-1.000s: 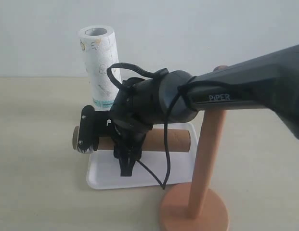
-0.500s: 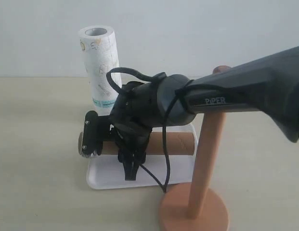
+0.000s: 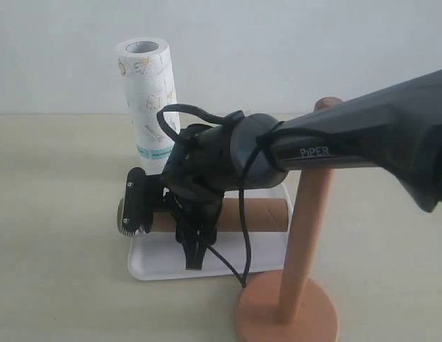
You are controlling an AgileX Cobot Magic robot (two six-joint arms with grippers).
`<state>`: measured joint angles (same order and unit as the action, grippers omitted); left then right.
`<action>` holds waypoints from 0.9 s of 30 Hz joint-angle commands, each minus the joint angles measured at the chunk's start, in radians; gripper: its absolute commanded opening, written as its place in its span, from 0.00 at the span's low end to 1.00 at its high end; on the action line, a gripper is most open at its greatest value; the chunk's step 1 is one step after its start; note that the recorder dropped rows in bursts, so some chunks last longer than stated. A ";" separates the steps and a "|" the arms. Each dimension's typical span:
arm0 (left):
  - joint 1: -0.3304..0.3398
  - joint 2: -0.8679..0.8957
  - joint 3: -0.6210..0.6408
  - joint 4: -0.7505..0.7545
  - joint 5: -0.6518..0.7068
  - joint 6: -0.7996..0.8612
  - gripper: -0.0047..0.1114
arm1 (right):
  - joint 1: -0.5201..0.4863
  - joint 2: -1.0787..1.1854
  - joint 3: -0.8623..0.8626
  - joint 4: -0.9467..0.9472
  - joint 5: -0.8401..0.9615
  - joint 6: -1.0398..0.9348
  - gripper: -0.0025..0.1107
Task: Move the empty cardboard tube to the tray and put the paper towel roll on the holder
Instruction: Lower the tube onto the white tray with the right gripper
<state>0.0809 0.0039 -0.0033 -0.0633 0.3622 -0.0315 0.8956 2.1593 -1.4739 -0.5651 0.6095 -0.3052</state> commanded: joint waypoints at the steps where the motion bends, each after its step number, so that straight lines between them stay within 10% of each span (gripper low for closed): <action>1: 0.002 -0.004 0.003 0.000 -0.002 0.003 0.08 | -0.009 -0.004 -0.005 0.009 0.000 -0.006 0.14; 8: 0.002 -0.004 0.003 0.000 -0.002 0.003 0.08 | -0.009 -0.004 -0.005 0.024 0.000 -0.008 0.16; 14: 0.002 -0.004 0.003 0.000 -0.002 0.003 0.08 | -0.009 -0.004 -0.005 0.041 0.004 -0.020 0.46; 27: 0.002 -0.004 0.003 0.000 -0.002 0.003 0.08 | -0.009 -0.013 -0.005 0.092 0.022 -0.063 0.53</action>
<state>0.0809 0.0039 -0.0033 -0.0633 0.3622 -0.0315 0.8956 2.1593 -1.4739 -0.4840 0.6268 -0.3577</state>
